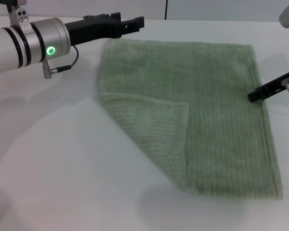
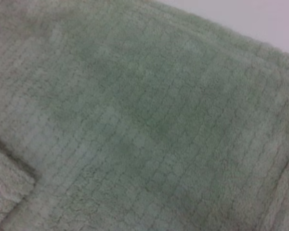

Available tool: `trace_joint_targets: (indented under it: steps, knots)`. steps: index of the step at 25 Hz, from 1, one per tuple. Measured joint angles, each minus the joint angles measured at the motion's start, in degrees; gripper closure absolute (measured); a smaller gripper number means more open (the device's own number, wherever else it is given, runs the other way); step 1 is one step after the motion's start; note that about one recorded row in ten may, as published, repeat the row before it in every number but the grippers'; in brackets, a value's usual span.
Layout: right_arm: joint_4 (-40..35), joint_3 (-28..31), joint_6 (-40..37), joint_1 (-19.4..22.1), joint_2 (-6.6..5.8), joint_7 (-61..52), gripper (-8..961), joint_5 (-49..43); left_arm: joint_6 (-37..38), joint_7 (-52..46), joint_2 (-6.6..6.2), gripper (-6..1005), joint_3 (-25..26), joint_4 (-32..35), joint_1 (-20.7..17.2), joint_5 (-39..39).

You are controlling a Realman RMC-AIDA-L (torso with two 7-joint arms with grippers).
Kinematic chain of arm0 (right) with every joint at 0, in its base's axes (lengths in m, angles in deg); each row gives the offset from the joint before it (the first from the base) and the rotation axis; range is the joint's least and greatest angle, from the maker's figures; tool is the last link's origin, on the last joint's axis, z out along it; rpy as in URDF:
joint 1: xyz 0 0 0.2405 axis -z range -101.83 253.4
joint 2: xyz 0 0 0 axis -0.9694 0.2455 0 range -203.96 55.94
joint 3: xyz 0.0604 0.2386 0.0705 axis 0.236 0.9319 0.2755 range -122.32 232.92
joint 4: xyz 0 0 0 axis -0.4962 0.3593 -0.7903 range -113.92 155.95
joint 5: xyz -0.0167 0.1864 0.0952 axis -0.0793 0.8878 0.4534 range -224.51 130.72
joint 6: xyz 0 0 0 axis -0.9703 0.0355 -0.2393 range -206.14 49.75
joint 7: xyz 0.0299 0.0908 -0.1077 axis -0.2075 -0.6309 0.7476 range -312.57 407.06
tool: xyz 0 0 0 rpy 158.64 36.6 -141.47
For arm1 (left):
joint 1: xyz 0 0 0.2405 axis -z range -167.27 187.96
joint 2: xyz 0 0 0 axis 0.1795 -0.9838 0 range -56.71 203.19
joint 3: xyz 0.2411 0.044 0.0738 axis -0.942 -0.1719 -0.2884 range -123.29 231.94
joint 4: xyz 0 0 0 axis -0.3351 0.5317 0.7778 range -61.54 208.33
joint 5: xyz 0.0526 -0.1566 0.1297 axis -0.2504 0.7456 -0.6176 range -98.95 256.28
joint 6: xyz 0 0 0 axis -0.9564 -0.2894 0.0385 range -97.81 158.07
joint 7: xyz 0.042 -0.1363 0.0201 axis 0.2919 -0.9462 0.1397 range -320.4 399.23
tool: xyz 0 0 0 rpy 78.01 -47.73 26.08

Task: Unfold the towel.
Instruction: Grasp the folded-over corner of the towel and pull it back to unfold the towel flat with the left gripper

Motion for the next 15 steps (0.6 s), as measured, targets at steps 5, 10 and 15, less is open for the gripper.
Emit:
trace_joint_targets:
  steps: [5, 10, 15]
  knots:
    - [-0.05, -0.04, 0.00, 0.00, 0.00, 0.00, 954, 0.00, 0.45, -0.95, -1.88, 186, -6.30, 0.23, 2.53, 0.00]
    - [-0.05, -0.04, -0.04, 0.00, 0.00, 0.00, 953, 0.01, 3.31, -1.29, -2.36, 186, -12.95, 1.55, 5.59, 0.01]
    - [-0.10, -0.04, -0.09, 0.00, 0.00, 0.00, 953, 0.01, 6.67, -2.12, -2.07, 186, -15.40, 3.43, 6.97, 0.01]
